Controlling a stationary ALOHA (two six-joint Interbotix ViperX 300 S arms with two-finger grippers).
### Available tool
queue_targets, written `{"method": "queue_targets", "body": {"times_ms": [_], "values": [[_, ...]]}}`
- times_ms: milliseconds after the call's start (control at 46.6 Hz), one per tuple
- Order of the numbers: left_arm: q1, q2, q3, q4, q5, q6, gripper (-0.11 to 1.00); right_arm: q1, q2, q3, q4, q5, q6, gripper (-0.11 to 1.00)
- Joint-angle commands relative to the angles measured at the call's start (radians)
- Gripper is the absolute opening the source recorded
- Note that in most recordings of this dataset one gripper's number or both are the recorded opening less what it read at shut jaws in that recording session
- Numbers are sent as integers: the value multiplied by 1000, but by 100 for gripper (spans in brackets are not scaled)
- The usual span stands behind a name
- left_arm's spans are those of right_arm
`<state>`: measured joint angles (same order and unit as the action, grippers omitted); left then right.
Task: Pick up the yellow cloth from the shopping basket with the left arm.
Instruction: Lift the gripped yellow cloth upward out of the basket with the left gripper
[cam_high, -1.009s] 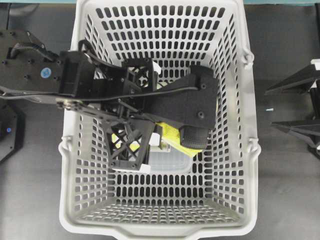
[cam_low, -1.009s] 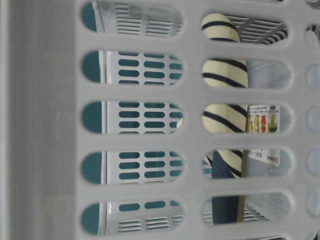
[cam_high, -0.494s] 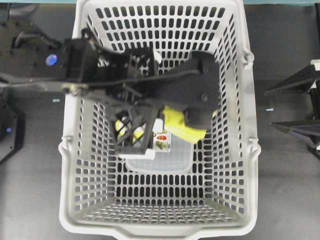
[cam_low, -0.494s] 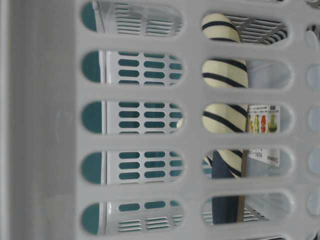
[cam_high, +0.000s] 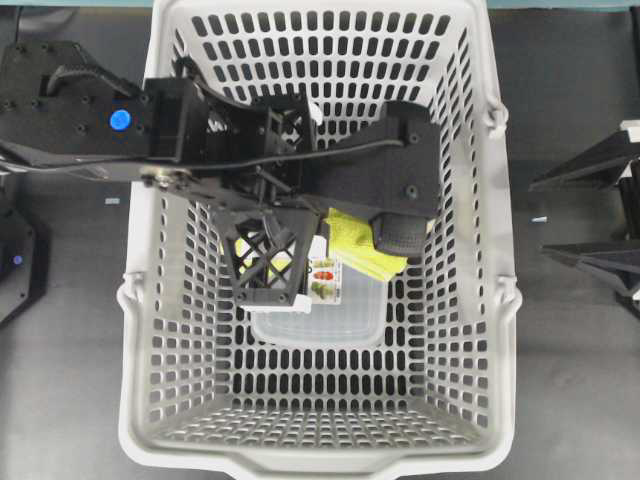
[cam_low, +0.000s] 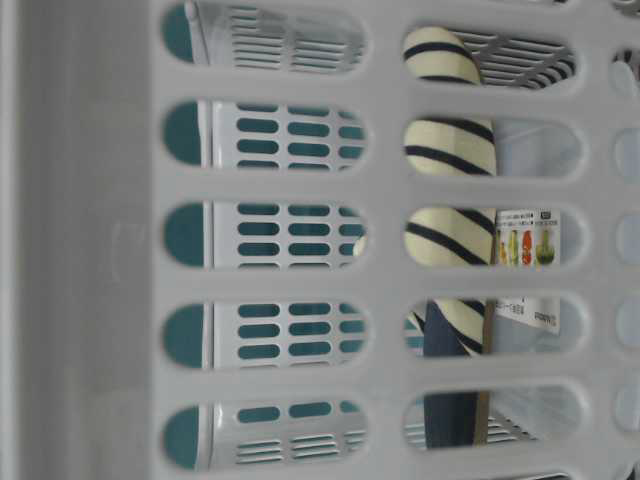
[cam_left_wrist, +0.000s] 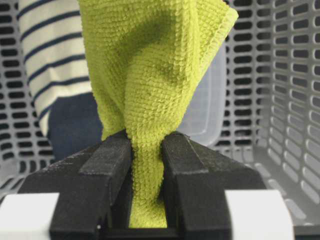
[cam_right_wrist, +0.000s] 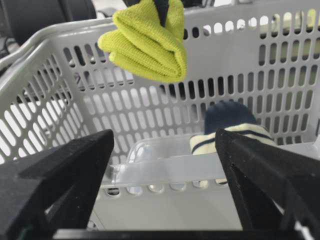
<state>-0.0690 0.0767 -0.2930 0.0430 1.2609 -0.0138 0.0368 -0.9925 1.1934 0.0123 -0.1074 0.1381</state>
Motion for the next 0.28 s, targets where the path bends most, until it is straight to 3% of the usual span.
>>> {"method": "queue_targets", "body": {"times_ms": [0,258], "values": [[-3,-17,-11,3,-6,2,13,2,6,-6,3,-11,-2,78],[-2,-17,-11,3,-6,0,13,0,6,-5,3,-11,-2,78]]}}
